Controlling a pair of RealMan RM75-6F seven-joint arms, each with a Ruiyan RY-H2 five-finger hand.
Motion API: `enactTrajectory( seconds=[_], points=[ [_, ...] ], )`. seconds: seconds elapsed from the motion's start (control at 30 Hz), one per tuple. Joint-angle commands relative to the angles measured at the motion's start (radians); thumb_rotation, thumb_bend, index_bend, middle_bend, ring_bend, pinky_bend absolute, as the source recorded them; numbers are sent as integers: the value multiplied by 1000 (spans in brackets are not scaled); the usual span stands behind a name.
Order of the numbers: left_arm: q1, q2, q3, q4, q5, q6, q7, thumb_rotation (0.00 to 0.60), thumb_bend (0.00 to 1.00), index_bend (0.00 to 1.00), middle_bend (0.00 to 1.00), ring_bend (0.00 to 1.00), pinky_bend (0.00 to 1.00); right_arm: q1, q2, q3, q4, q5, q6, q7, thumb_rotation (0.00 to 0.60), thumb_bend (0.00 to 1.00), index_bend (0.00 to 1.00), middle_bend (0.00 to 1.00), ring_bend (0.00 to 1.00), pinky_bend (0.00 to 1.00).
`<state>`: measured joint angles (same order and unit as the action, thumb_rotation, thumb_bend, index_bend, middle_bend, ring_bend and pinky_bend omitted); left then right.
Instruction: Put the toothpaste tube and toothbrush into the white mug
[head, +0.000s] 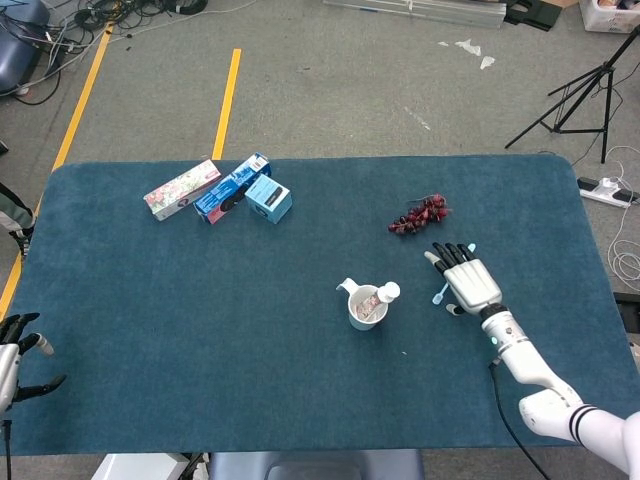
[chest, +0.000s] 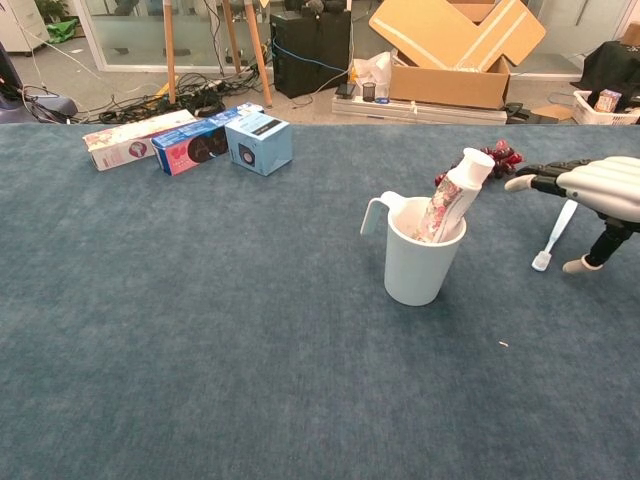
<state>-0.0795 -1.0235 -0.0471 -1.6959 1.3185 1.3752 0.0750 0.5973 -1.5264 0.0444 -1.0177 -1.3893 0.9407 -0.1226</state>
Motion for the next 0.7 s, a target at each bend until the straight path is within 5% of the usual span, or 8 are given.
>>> enactTrajectory(
  seconds=[0.03, 0.7],
  points=[
    [0, 0, 0, 0, 1, 1, -1, 600, 0, 509, 170, 109, 238, 1, -12, 3, 10, -3, 2, -3, 600, 42, 47, 0, 0, 102],
    [1, 5, 1, -2, 3, -1, -12, 600, 0, 509, 171, 110, 239, 26, -98, 28, 94, -1, -11, -15, 600, 43, 47, 0, 0, 103]
  ],
)
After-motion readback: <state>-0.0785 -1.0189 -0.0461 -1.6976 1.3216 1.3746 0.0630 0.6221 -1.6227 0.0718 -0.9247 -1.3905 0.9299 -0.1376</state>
